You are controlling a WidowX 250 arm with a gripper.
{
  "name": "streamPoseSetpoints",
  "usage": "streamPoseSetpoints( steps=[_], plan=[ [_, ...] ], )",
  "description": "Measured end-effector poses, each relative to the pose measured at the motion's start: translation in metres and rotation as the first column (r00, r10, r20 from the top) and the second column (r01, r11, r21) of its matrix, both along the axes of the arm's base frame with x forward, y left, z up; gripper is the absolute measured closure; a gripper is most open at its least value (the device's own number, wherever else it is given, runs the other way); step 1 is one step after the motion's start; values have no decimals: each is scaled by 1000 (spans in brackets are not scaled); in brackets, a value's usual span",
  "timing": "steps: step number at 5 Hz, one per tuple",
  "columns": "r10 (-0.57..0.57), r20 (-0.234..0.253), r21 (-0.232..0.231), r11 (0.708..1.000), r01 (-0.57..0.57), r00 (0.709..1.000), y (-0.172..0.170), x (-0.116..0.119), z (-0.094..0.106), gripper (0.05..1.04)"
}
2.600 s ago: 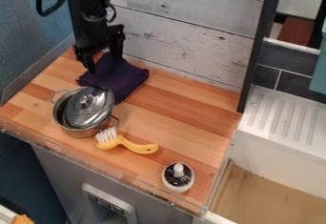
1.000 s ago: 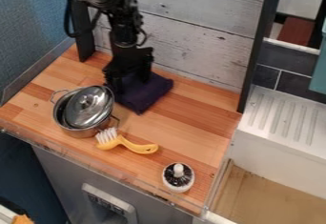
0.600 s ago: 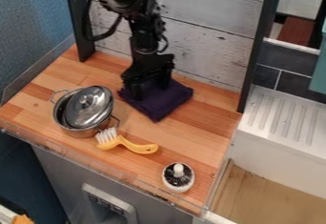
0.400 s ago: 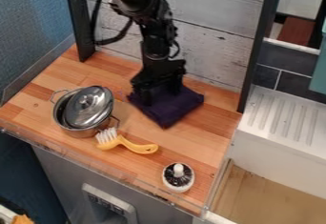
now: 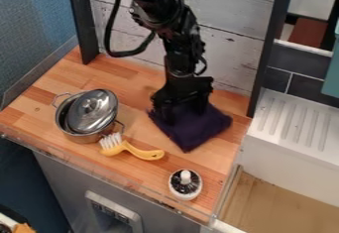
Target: Move the purple towel to the right side of the table
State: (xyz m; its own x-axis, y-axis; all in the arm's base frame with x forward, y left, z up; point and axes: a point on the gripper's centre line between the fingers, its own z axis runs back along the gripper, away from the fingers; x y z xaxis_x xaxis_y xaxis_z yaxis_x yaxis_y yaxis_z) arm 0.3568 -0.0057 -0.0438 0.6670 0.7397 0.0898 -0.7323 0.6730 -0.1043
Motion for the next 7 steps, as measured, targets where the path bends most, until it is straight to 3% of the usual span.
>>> streamPoseSetpoints(
  steps=[1, 3, 4, 5, 7],
  plan=[
    [-21, -3, 7, 1000, 21, 1000, -12, -14, 0, 83],
    [-14, -2, 21, 1000, 14, 1000, -11, -17, 9, 83],
    [-4, 27, 54, 999, 3, 1000, -6, -14, 25, 83],
    [4, 56, 46, 999, -7, 998, -2, -13, 42, 83],
    [1, 175, 68, 998, -13, 985, 4, -22, 89, 83]
  ],
)
